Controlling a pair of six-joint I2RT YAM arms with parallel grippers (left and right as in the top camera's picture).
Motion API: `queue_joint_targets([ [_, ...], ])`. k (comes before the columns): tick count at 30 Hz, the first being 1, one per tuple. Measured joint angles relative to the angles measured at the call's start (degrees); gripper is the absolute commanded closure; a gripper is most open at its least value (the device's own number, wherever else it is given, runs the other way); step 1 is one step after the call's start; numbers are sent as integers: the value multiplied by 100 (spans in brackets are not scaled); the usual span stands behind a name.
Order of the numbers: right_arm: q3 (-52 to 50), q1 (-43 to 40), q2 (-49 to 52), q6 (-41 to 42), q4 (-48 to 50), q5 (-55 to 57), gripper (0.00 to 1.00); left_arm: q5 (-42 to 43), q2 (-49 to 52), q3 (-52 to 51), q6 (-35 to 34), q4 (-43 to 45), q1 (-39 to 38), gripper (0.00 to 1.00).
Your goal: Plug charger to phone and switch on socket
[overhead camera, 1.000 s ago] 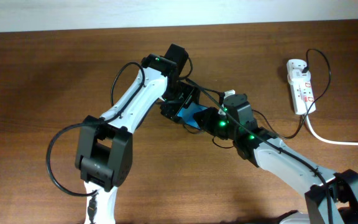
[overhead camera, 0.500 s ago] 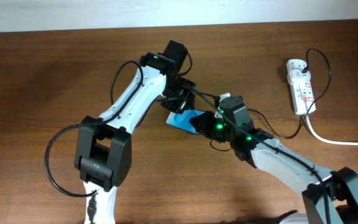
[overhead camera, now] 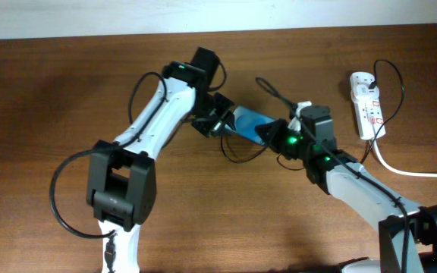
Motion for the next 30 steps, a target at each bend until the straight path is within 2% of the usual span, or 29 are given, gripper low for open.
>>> queue_joint_targets([
  [4,0,-334,-2,-7,306,-448,96,745,0,0,1294,221,358,66],
  [7,0,-483,-103,-4,378,-592,96,1698,0,0,2575,691,509,53],
  [10,0,-570,-433,2,420,-625,96,2516,0,0,3407,861,588,49],
  [13,0,-570,-839,173,442,-581,96,3021,0,0,3873,872,654,47],
  [20,0,-570,-1139,1714,483,149,96,3298,0,0,4039,1300,713,44],
  [25,0,-396,-1139,2994,542,614,96,3353,0,-7,3427,2288,713,41],
  [30,0,-4,-1139,3515,962,1036,96,3375,0,-7,2916,2603,713,41],
])
